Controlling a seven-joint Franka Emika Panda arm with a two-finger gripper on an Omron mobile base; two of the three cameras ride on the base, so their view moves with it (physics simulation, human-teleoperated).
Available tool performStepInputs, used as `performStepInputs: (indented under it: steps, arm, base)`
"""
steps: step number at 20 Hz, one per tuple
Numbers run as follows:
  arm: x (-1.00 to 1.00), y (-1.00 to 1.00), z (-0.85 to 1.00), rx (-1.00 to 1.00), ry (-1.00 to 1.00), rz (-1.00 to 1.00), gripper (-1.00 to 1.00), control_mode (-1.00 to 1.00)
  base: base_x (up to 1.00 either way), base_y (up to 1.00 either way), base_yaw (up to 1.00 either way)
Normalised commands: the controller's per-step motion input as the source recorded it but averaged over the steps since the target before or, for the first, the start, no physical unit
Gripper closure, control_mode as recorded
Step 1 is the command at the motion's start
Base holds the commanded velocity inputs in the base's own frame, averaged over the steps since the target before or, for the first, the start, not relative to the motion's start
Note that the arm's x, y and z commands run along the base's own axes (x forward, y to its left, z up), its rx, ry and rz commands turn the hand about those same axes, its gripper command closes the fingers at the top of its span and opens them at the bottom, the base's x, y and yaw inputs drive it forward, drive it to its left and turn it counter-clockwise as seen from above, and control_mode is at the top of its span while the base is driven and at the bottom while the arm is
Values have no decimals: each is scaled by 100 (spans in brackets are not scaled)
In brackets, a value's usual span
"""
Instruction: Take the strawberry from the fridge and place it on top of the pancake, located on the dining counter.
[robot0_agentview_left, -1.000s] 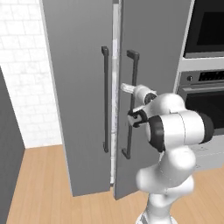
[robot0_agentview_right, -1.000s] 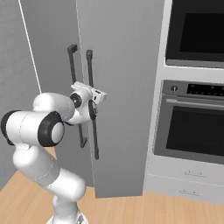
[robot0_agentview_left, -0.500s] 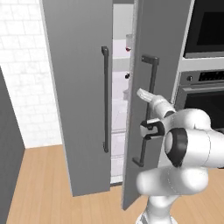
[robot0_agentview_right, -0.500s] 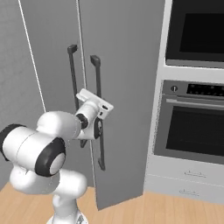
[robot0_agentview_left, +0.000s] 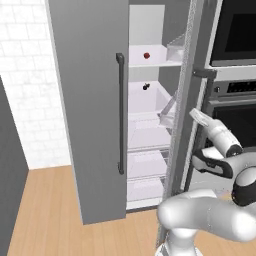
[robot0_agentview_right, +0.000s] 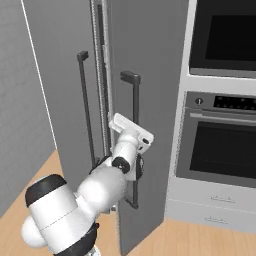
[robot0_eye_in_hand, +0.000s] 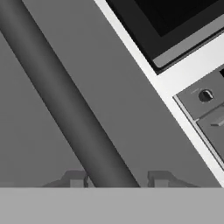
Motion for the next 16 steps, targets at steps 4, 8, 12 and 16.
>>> performStepInputs:
  steps: [4,8,12,16]
  arm:
    - [-59,-100,-28,29,0,0,100,-100]
    - [-21,-100,-26,29,7,0,100,-100]
    - [1,-100,-21,29,25,0,100,-100]
    - [24,-100,-32,24,28,0,100,-100]
  base:
    - [0,0,0]
    - [0,0,0]
    - [0,0,0]
    - [0,0,0]
